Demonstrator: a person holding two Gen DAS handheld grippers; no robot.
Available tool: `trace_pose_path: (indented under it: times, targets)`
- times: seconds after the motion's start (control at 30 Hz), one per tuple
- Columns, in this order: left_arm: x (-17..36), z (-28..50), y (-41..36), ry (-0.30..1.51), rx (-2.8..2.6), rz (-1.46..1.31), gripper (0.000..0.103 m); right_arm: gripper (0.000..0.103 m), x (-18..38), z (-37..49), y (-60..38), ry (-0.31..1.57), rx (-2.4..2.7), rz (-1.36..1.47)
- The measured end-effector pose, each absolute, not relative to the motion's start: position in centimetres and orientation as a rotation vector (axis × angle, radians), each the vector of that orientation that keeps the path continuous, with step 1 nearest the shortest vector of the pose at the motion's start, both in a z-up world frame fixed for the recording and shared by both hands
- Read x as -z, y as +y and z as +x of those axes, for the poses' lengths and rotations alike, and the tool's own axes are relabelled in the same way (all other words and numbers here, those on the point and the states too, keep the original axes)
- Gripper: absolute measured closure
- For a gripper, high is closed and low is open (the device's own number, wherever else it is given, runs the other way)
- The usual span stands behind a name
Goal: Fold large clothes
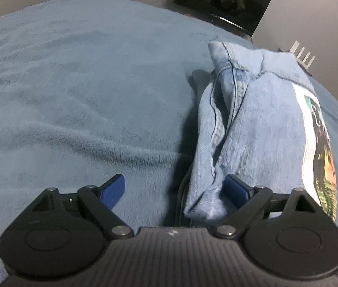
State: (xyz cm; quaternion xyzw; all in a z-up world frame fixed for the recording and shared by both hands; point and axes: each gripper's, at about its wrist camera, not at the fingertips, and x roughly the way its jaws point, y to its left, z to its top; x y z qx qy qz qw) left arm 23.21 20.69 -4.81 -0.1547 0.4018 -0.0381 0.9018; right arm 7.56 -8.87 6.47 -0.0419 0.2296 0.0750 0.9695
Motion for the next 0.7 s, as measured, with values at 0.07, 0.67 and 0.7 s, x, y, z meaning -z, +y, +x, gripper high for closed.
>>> trace_pose_path:
  times: [0.07, 0.67, 0.7]
  targets:
    - [4.5, 23.3, 20.0, 0.828, 0.085, -0.262, 0.012, 0.049, -7.0, 10.6, -10.9, 0.481, -0.080, 0.039]
    - [1.0, 23.9, 19.3, 0.571, 0.139, -0.097, 0.011, 0.049, -1.0, 29.0, -13.1, 0.592, 0.076, 0.230]
    - [0.8, 23.8, 19.1, 0.545, 0.174, -0.137, 0.011, 0.047, -0.7, 29.7, -12.8, 0.595, 0.067, 0.222]
